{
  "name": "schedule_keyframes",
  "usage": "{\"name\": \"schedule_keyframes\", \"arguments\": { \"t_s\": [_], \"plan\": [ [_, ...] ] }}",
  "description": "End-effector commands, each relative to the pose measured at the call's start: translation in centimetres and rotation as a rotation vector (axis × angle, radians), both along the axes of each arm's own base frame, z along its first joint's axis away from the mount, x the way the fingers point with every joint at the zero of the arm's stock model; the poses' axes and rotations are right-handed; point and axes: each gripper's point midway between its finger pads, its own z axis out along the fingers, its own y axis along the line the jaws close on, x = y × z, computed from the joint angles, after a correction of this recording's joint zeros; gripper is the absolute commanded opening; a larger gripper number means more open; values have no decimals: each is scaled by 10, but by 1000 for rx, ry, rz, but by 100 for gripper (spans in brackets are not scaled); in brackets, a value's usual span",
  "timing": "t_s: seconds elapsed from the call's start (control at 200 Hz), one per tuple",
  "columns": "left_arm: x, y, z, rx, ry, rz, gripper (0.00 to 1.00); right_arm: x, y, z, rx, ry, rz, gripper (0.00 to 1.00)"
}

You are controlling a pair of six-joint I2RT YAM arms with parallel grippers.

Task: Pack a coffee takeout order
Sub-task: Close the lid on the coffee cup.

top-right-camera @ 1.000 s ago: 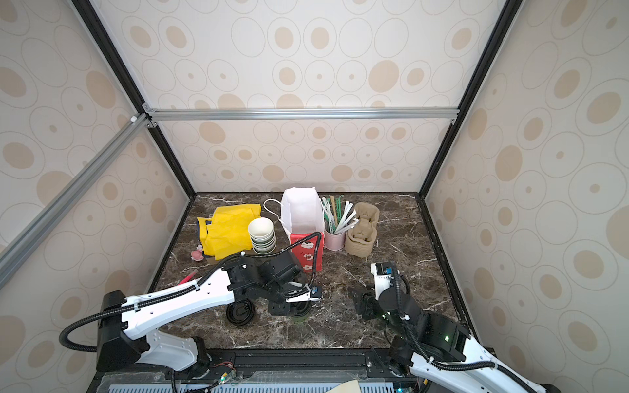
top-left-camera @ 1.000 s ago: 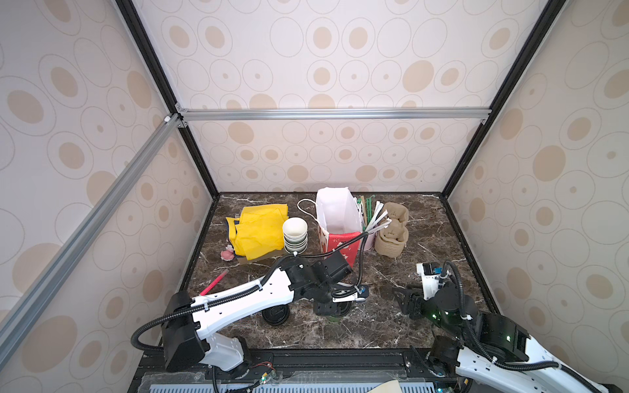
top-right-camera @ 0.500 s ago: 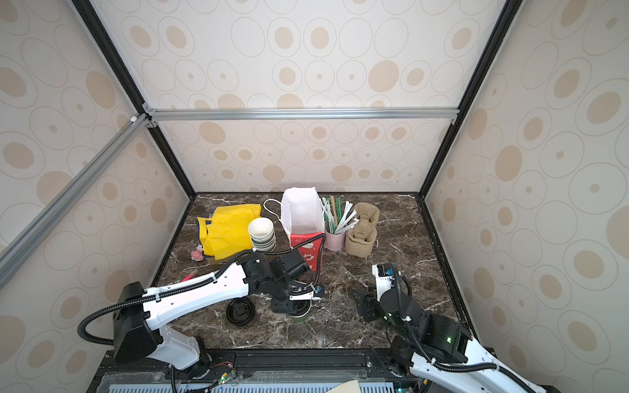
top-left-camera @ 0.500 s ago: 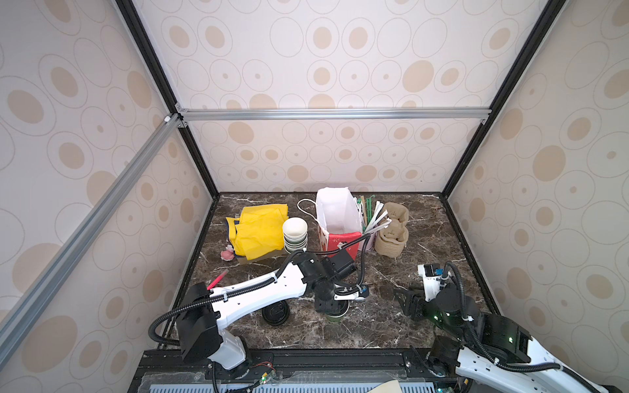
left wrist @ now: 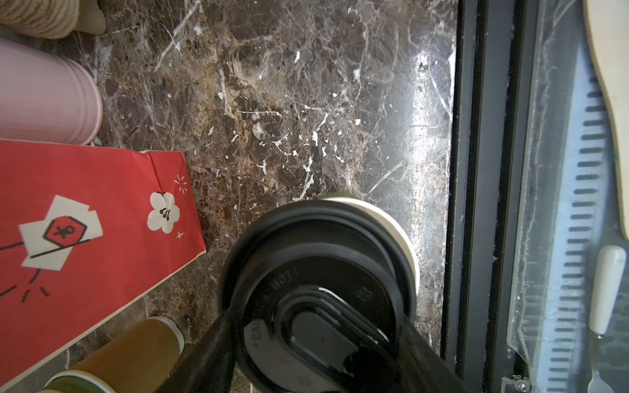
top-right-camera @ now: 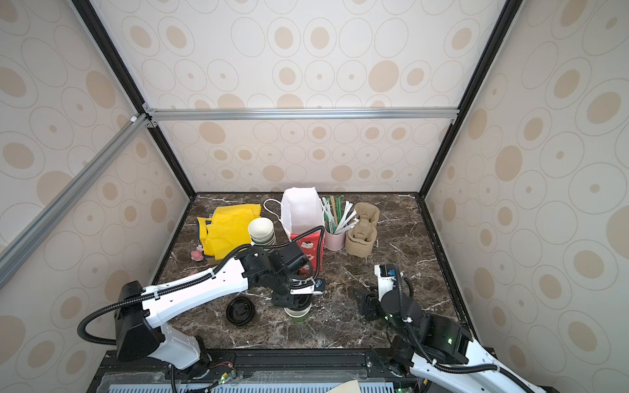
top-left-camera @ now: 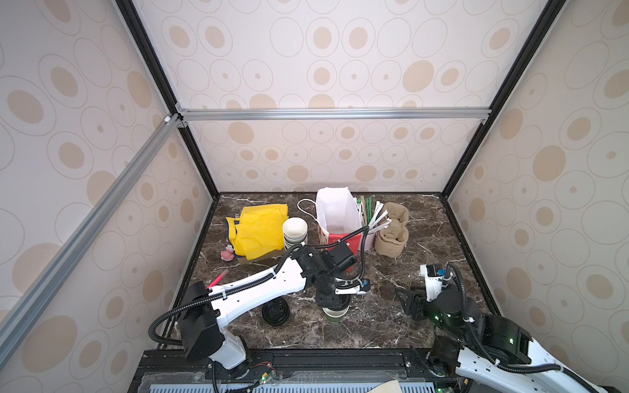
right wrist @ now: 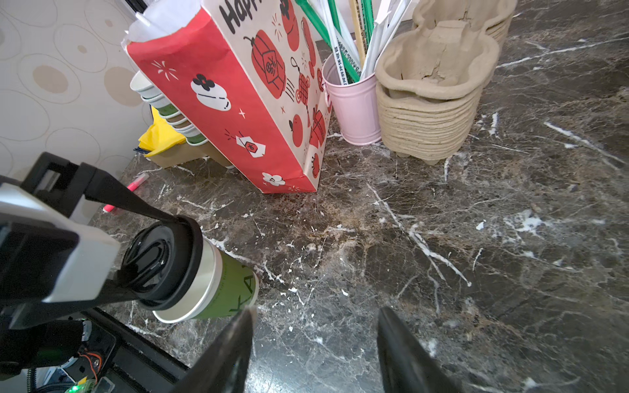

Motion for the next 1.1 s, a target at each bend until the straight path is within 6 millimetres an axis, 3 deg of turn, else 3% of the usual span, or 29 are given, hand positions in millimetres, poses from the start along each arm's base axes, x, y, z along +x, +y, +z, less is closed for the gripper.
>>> {"name": "schedule_keyframes", "arguments": {
  "t_s": [0.0,0.29,0.54,0.745,1.095],
  "plan": [
    [-6,3,-7,15,38,-35,63,-2,-8,-10,-6,20,-29,60],
    [-11,5,-14,21,57,-34,64,-2,-8,-15,-5,31,-37,60],
    [-2,7,-16,36,10,-26,65,-2,-13,-12,-25,19,-45,61],
    [-7,6,-15,27,32,-36,67,1,-13,-6,-24,-3,-49,61],
    [-14,4,-25,37,59,-37,68,-2,-10,-12,-13,21,-33,61]
  ]
}}
